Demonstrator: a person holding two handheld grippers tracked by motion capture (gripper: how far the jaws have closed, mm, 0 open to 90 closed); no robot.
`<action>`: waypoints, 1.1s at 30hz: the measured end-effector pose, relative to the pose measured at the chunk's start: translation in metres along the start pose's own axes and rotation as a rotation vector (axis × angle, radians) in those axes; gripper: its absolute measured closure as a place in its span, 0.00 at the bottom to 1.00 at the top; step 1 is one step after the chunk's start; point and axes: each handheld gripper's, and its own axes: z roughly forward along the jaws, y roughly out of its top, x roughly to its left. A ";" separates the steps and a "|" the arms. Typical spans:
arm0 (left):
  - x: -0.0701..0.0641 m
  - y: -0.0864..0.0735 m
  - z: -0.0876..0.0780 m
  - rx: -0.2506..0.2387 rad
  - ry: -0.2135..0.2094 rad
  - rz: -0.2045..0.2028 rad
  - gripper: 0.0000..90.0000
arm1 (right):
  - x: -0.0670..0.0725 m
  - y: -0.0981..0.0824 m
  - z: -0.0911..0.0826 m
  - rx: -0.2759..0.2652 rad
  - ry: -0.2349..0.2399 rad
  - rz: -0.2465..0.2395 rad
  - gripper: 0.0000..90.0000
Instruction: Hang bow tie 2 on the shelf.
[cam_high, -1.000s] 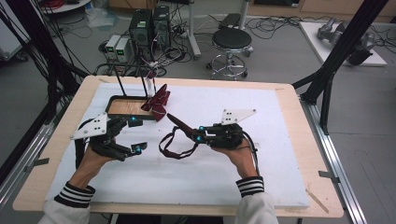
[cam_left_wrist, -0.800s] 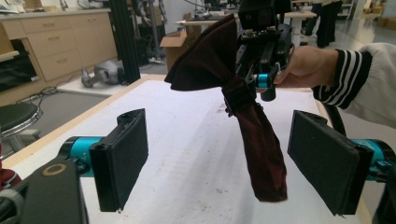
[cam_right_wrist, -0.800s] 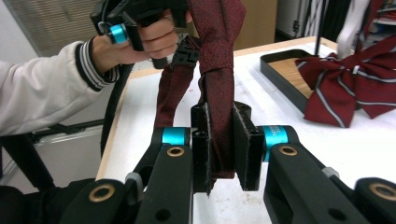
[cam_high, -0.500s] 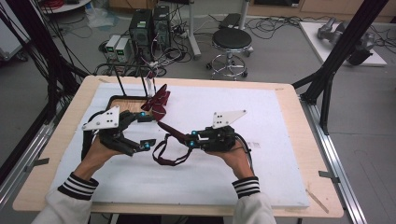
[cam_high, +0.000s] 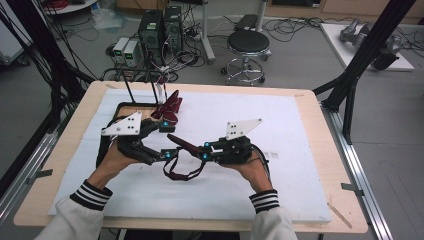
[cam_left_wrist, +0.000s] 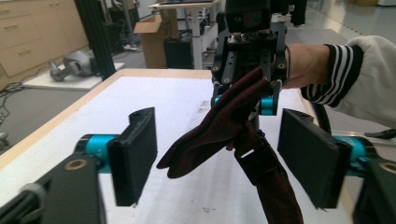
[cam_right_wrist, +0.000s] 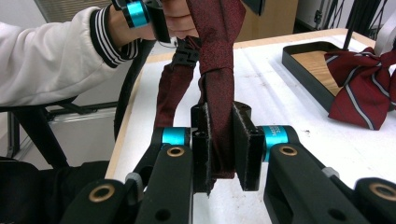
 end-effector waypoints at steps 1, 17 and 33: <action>0.000 0.000 0.001 0.003 -0.003 0.003 0.35 | 0.001 0.000 0.000 0.005 0.003 0.005 0.88; 0.000 0.004 -0.002 0.005 -0.019 0.037 0.88 | 0.000 0.000 -0.003 0.002 -0.010 0.004 0.88; -0.002 0.006 -0.005 -0.004 0.012 0.046 0.94 | 0.004 0.001 0.002 -0.007 -0.114 0.046 0.30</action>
